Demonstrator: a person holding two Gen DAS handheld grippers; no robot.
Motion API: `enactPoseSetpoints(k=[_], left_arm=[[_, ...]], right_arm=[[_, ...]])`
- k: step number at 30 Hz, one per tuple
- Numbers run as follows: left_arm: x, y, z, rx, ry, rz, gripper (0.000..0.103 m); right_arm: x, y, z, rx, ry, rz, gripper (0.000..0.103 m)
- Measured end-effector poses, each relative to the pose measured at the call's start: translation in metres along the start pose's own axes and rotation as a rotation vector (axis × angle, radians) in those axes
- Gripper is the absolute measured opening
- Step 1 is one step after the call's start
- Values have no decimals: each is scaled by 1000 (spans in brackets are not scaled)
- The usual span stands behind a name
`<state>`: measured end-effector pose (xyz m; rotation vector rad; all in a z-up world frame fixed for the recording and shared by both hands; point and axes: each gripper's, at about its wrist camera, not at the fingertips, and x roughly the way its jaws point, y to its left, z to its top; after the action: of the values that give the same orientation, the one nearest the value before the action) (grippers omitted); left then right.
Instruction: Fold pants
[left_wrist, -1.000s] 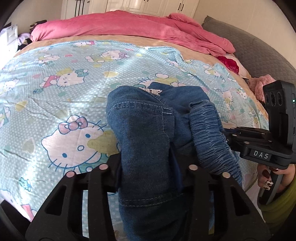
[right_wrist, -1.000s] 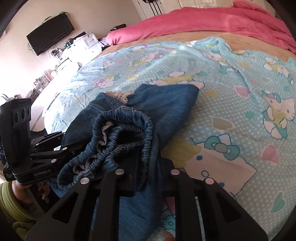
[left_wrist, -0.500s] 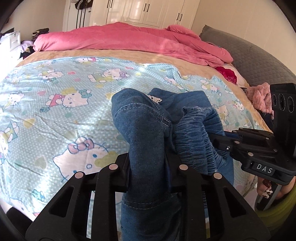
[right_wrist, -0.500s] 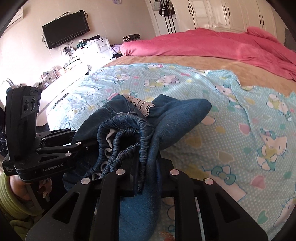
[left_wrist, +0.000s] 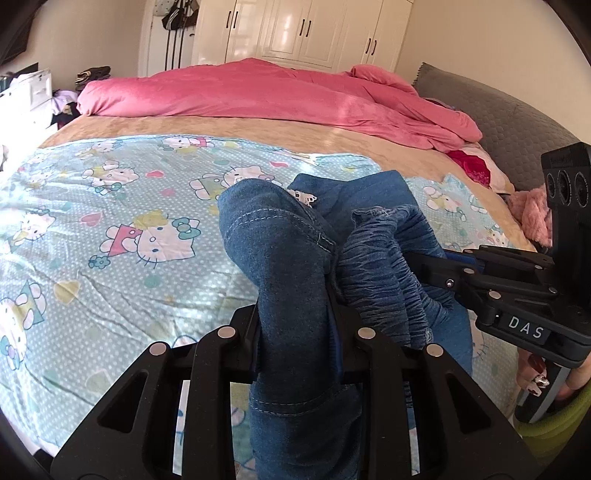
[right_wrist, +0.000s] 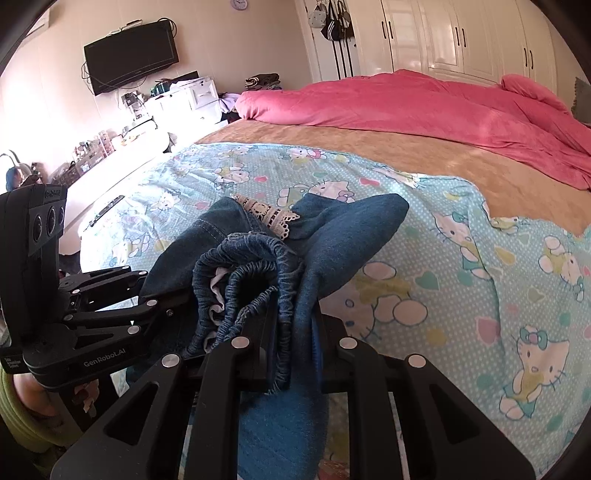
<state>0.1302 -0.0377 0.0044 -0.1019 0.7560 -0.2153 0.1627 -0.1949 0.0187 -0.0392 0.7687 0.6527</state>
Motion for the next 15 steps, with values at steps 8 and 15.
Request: enactPoseSetpoints(k=[8,15], left_arm=[[14,10,7,-29,2,5,19],[24,12,9,-20,-3,23,20]], right_arm=[[16,-4,15,0,-5,-18,14],[25,-12,18,11,2,-56,14]])
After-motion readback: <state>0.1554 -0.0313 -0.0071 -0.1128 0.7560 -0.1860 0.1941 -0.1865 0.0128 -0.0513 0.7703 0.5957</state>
